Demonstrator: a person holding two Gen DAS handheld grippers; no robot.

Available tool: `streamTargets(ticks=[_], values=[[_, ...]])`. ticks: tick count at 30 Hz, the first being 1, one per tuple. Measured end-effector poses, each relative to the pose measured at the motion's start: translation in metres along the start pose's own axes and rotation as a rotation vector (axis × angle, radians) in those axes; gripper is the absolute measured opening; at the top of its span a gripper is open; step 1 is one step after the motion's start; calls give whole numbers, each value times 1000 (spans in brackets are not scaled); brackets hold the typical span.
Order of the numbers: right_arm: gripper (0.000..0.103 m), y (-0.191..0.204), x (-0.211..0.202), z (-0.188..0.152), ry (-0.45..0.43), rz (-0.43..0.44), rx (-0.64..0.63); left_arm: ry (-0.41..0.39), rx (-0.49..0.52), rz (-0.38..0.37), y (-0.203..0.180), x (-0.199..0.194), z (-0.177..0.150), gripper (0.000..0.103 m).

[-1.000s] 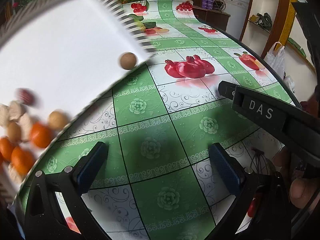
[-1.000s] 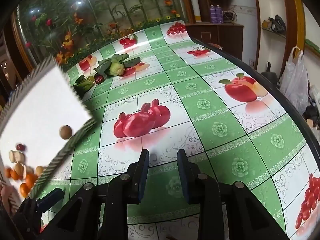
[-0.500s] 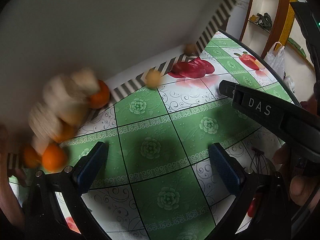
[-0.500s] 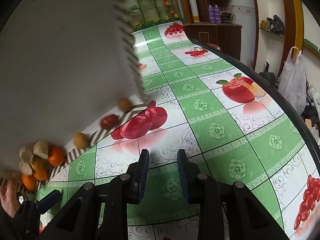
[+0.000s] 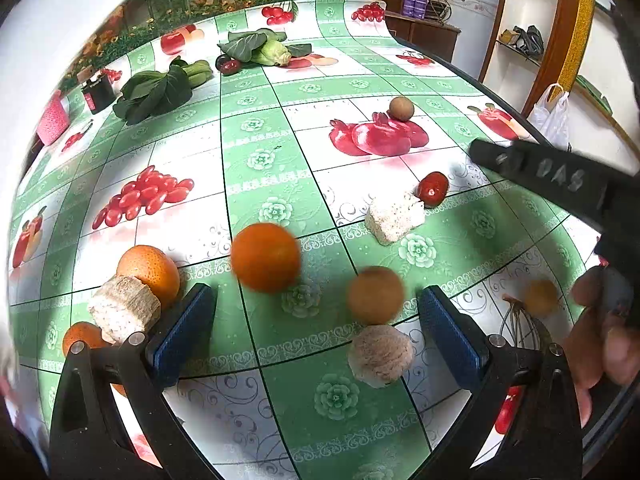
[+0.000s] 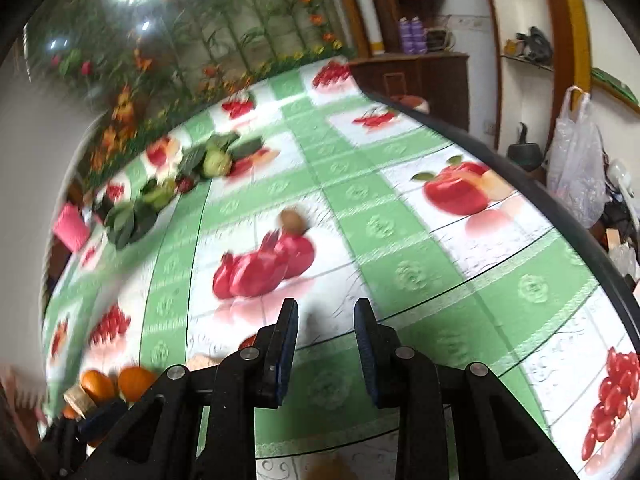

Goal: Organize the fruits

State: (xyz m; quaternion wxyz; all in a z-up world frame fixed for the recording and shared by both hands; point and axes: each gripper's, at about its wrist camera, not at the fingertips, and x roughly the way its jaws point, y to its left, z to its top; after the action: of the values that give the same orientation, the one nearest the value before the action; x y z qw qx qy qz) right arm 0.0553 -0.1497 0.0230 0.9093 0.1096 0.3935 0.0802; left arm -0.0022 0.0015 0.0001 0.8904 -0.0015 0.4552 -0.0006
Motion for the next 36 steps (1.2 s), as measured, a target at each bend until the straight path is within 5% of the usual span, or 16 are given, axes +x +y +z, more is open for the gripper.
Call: streamTargets(ticks=[10, 20, 30, 36], values=[[28, -28, -14, 5, -48, -8, 146, 0, 0, 0, 0, 0, 0, 103], [28, -34, -68, -1, -199, 168, 109, 0, 0, 0, 0, 0, 0, 103], [28, -57, -103, -37, -112, 134, -46, 0, 0, 0, 0, 0, 0, 103], [28, -70, -104, -54, -93, 246, 86, 0, 0, 0, 0, 0, 0, 103]])
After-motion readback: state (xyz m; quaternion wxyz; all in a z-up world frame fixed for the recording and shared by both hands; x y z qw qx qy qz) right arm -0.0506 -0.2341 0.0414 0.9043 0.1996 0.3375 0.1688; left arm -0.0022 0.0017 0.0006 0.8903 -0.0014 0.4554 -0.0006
